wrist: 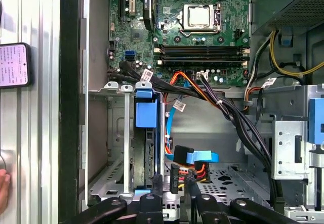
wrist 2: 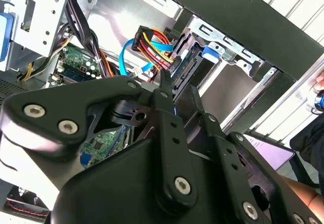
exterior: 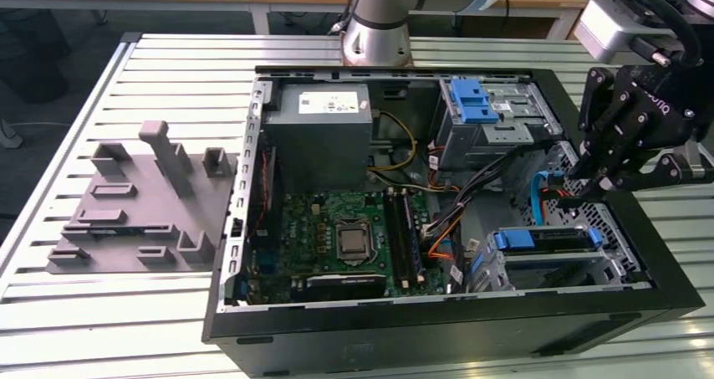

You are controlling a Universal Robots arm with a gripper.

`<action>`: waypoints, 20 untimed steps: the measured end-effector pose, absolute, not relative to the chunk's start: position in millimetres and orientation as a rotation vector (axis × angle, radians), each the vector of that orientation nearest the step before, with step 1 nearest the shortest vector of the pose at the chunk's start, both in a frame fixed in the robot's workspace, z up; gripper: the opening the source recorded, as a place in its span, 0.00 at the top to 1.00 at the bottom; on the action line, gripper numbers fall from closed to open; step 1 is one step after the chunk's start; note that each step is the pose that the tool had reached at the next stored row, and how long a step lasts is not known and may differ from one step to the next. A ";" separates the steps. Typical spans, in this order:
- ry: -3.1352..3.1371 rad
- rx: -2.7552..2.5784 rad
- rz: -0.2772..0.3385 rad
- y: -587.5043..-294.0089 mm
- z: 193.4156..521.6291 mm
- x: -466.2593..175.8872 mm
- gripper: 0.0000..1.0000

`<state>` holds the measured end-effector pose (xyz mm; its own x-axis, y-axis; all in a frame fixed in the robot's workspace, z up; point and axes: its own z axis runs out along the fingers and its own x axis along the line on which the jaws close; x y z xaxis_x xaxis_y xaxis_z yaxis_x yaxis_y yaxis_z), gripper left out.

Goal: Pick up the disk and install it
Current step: 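Insert the first disk wire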

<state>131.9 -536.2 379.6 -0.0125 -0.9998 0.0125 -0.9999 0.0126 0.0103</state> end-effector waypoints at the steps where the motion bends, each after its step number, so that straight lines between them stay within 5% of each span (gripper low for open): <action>1: -2.224 2.196 0.002 -536.2 379.6 132.0 0.69; 20: -2.224 2.197 0.002 -535.9 367.5 132.7 0.69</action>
